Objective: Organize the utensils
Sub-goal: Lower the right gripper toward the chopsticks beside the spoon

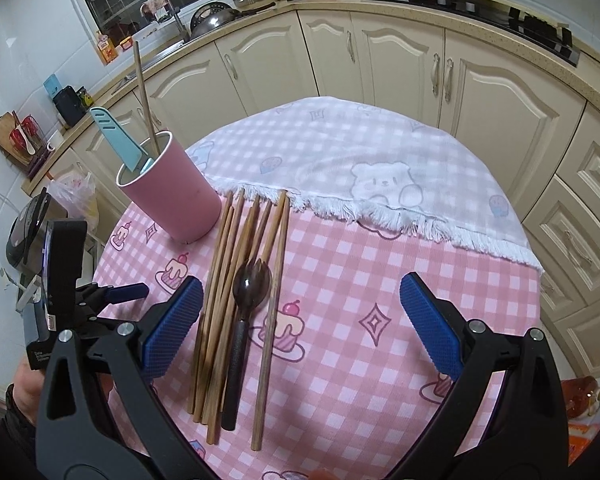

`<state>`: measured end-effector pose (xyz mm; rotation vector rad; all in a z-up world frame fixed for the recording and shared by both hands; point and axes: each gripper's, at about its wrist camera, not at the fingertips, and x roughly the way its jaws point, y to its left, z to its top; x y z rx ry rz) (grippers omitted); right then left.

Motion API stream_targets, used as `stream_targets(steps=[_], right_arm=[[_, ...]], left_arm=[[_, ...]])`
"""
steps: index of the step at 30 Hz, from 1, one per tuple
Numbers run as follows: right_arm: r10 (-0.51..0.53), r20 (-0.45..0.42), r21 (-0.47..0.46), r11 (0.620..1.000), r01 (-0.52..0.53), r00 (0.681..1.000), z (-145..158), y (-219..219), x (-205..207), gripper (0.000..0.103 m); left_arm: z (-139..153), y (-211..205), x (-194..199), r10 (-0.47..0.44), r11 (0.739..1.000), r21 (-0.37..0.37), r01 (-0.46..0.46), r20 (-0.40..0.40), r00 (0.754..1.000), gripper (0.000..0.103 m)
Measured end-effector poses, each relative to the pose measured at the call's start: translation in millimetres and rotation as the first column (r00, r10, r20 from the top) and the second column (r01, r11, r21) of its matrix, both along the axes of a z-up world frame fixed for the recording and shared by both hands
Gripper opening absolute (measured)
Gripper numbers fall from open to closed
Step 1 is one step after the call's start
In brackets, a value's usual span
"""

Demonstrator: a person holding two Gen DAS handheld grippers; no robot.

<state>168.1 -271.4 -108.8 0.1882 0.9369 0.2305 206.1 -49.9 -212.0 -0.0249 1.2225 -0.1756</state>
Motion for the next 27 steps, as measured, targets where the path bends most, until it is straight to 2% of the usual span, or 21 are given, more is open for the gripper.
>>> stream_targets(steps=[8,14,21,27], right_arm=[[0.000,-0.020,0.004,1.000,0.000,1.000,-6.4,-3.3,-2.6,0.097],[0.012,-0.053,-0.033,0.999,-0.014,0.999,-12.6,0.7,-2.5,0.097],[0.044,-0.129,-0.106,0.993,-0.058,0.991,-36.3,12.7,-0.7,0.097],[0.056,-0.162,-0.117,0.990,-0.076,0.985,-50.9,17.6,0.2,0.097]], left_arm=[[-3.6,-17.3,10.4,0.020,0.998,0.058,-0.019,-0.015,1.000,0.095],[-4.3,-23.4,22.3,0.049,0.996,0.080,-0.048,-0.013,0.999,0.099],[-5.5,-25.9,24.7,0.059,0.993,0.101,-0.061,0.021,0.998,0.099],[-5.9,-15.4,15.8,0.063,0.994,0.086,-0.065,0.022,0.998,0.099]])
